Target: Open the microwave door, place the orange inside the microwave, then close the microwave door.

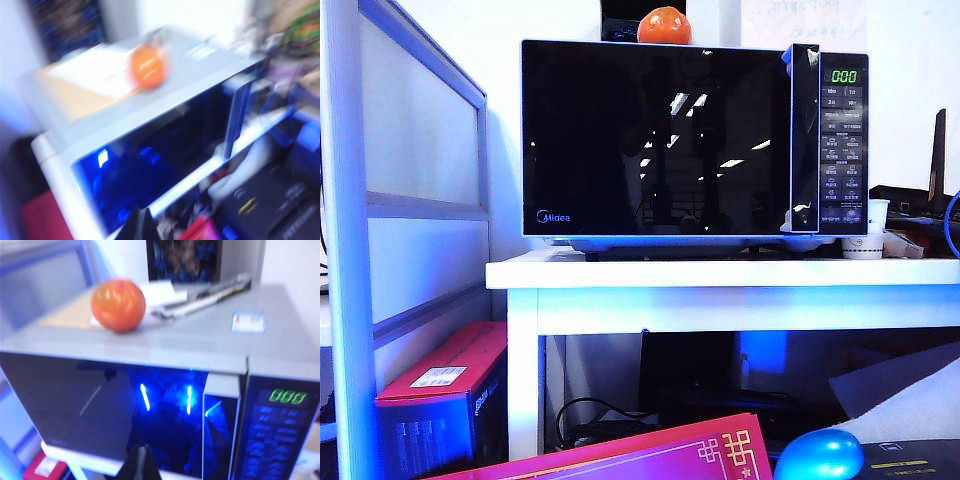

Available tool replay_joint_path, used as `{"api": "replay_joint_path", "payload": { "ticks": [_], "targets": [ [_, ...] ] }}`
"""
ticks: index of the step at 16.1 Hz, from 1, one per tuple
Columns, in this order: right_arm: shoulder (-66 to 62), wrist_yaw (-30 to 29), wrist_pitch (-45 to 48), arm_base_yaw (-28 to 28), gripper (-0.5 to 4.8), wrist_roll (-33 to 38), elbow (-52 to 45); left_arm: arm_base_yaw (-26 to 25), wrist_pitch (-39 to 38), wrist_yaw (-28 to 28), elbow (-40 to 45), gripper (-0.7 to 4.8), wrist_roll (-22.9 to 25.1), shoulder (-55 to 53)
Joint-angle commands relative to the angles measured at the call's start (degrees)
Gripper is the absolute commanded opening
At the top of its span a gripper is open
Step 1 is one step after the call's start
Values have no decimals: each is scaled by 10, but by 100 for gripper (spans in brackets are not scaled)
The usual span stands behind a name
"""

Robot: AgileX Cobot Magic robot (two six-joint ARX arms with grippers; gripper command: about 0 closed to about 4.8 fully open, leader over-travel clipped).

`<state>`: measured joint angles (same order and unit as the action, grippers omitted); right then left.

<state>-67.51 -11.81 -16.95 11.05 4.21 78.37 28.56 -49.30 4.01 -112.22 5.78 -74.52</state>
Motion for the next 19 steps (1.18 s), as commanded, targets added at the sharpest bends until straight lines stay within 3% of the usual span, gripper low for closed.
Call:
{"api": "replay_joint_path", "payload": {
  "ticks": [1,2,3,4,7,11,14,17,19],
  "targets": [
    [-40,18,9,0,8,-1,3,-3,43,-2,-3,-5,-5,-1],
    [-51,33,10,0,73,-2,3,-3,52,-3,-3,-5,-5,-1],
    [-63,33,15,0,260,-2,3,-3,53,-3,-3,-5,-4,0],
    [-77,33,26,1,479,-1,3,-4,53,-3,-3,-5,-2,0],
    [-102,47,75,4,479,7,3,-4,52,-3,-3,-5,0,-1],
    [-131,132,145,29,479,-17,-4,-4,53,-3,-3,-5,0,0],
    [-131,163,209,41,479,-24,-74,-4,57,-3,-3,-5,0,-1],
    [-131,219,355,50,479,-23,-165,-4,57,-7,-3,-5,17,-1],
    [-147,223,453,52,479,-23,-199,-4,57,-15,-3,-5,27,-1]
  ]
}}
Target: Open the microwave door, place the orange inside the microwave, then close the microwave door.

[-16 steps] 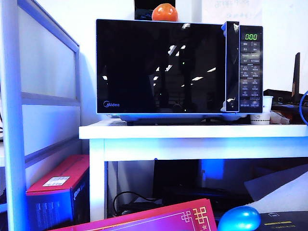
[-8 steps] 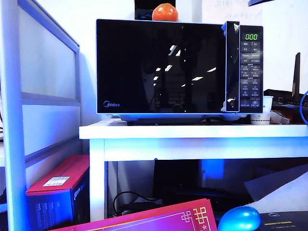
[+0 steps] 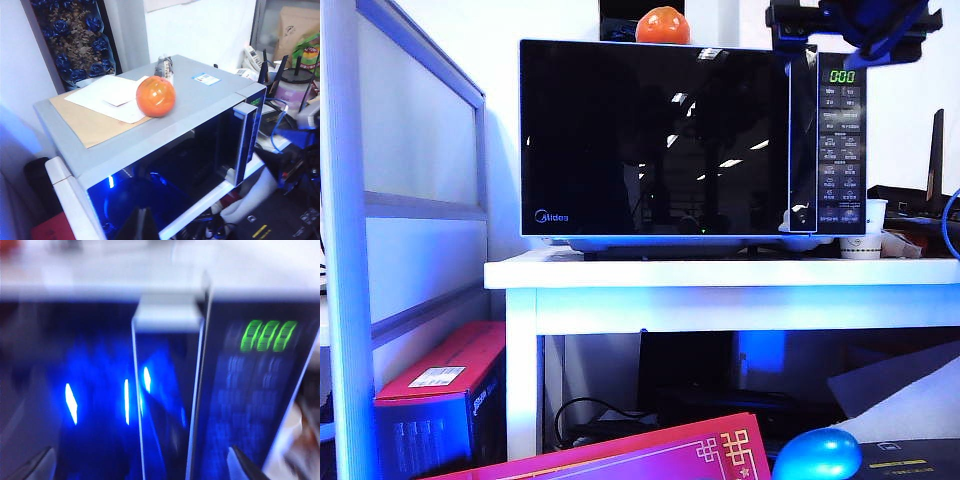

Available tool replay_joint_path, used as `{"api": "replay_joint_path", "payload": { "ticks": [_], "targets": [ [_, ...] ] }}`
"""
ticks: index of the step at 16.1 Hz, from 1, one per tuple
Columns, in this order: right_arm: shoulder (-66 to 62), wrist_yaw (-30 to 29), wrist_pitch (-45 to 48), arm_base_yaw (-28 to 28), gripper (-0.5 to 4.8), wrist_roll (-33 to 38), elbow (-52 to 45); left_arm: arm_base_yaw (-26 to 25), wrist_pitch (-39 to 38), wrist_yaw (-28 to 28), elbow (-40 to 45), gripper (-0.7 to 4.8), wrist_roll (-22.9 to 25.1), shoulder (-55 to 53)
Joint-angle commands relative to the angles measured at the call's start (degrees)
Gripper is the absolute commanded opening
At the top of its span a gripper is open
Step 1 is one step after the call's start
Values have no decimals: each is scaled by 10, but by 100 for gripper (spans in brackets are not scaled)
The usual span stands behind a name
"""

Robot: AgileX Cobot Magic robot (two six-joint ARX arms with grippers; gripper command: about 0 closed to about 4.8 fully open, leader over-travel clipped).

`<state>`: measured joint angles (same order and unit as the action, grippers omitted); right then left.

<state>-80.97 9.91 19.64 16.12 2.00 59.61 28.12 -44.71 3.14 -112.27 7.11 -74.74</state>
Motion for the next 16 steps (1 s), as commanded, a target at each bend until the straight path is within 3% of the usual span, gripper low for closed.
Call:
{"api": "replay_joint_path", "payload": {
  "ticks": [1,5,8,16],
  "targets": [
    [-28,7,106,1,479,-1,-11,0,11,-6,-3,-5,15,1],
    [-93,12,204,1,479,-1,-10,0,10,-6,-3,-5,15,1],
    [-113,70,222,-1,479,-2,-9,0,9,-6,-3,-5,15,2],
    [-154,-12,238,-36,479,-2,23,0,7,-6,-3,-5,15,1]
  ]
}}
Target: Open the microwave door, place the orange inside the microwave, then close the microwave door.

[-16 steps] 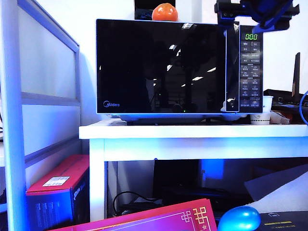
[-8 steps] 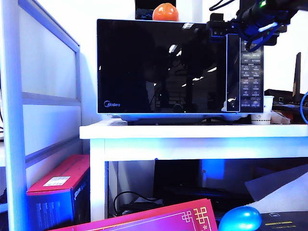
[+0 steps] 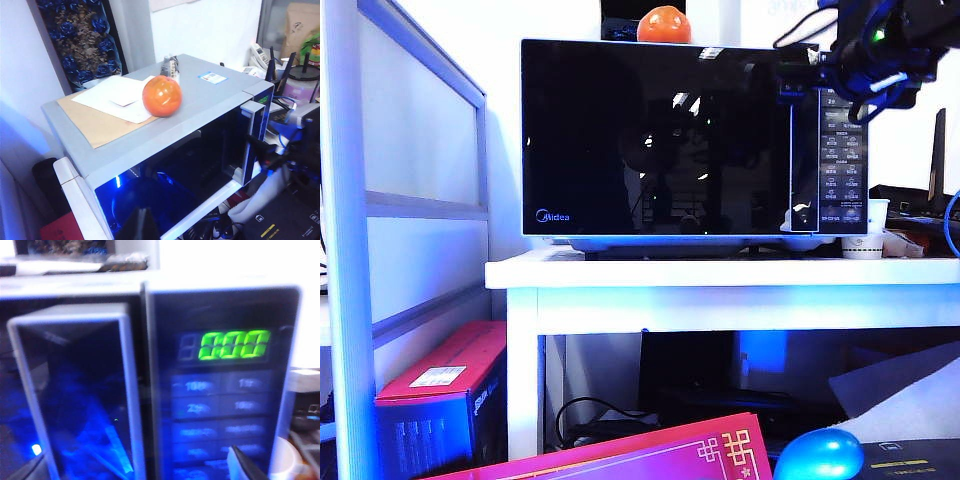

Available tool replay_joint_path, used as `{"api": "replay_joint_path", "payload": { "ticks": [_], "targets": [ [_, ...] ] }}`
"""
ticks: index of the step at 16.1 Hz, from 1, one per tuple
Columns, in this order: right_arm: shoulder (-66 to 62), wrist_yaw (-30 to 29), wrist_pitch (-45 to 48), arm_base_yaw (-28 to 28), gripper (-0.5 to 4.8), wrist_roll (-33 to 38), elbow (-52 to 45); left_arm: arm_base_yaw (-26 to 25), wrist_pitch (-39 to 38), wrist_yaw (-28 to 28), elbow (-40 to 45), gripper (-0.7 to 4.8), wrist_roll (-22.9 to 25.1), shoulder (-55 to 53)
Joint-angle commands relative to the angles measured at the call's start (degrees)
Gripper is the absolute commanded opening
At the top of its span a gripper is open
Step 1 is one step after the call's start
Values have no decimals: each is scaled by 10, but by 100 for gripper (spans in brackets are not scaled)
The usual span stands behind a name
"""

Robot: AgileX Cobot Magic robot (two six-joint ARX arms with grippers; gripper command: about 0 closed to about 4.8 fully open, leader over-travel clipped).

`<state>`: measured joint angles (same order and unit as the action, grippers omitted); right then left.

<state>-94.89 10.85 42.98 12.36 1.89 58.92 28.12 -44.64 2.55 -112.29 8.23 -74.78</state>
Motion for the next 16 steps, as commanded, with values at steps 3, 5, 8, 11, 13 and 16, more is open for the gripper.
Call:
{"api": "replay_joint_path", "payload": {
  "ticks": [3,5,8,11,13,16],
  "targets": [
    [-47,-32,-24,2,479,-1,84,0,5,0,-3,-5,3,2],
    [-48,-12,-28,1,479,-1,85,0,6,0,-3,-5,3,2],
    [-49,-5,-42,1,398,-2,85,0,6,0,-3,-5,3,2],
    [-48,-7,-44,2,273,-2,85,0,6,0,-3,-5,3,2],
    [-48,-6,-43,2,272,-2,85,0,6,0,-3,-5,3,2],
    [-48,-5,-52,2,273,-2,85,0,6,0,-3,-5,3,2]
  ]
}}
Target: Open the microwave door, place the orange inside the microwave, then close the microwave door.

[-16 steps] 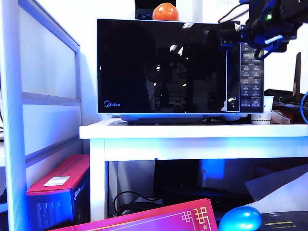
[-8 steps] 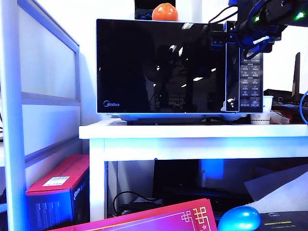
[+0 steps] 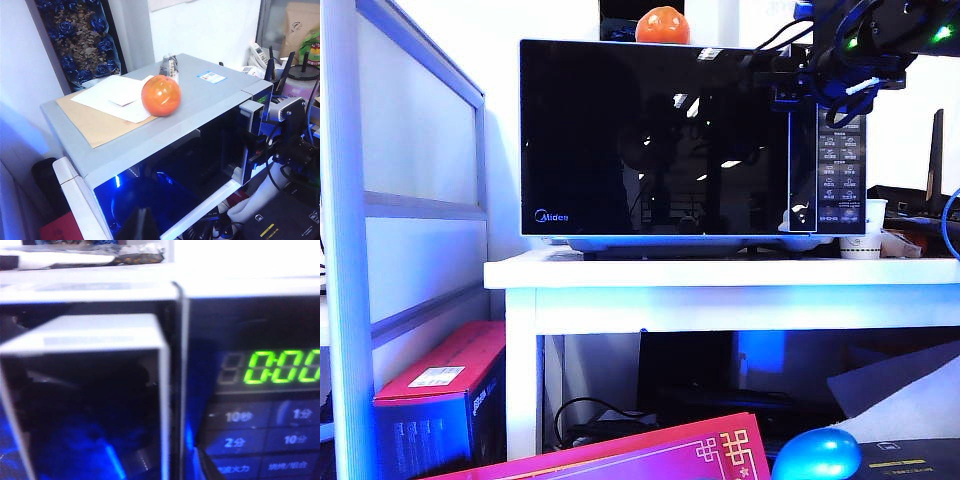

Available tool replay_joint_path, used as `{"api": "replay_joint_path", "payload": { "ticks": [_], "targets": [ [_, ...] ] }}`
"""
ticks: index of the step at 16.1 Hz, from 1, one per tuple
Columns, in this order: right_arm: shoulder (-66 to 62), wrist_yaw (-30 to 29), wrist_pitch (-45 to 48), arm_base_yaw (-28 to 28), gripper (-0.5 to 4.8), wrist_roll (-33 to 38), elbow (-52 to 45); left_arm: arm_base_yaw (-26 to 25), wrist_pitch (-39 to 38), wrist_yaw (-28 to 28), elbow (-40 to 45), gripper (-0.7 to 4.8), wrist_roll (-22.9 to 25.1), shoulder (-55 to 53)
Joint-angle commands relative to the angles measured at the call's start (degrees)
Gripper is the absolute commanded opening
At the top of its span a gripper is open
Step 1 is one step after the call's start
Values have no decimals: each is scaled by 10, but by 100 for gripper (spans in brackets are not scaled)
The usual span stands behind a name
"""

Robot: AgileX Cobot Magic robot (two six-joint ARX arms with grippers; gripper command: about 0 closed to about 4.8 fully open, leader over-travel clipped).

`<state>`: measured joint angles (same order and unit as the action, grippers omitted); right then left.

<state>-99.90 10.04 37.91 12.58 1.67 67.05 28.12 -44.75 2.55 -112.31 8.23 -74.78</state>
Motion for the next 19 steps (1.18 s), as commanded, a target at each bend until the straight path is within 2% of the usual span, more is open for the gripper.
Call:
{"api": "replay_joint_path", "payload": {
  "ticks": [1,2,3,4,19],
  "targets": [
    [2,3,-9,0,273,0,3,0,7,0,-3,-5,3,2],
    [2,3,-9,0,268,0,3,0,7,0,-3,-5,3,2],
    [2,3,-9,0,207,0,3,0,7,0,-3,-5,3,2],
    [2,3,-9,0,108,0,3,0,7,0,-3,-5,3,2],
    [58,3,-129,9,104,0,3,0,7,0,-3,-5,3,2]
  ]
}}
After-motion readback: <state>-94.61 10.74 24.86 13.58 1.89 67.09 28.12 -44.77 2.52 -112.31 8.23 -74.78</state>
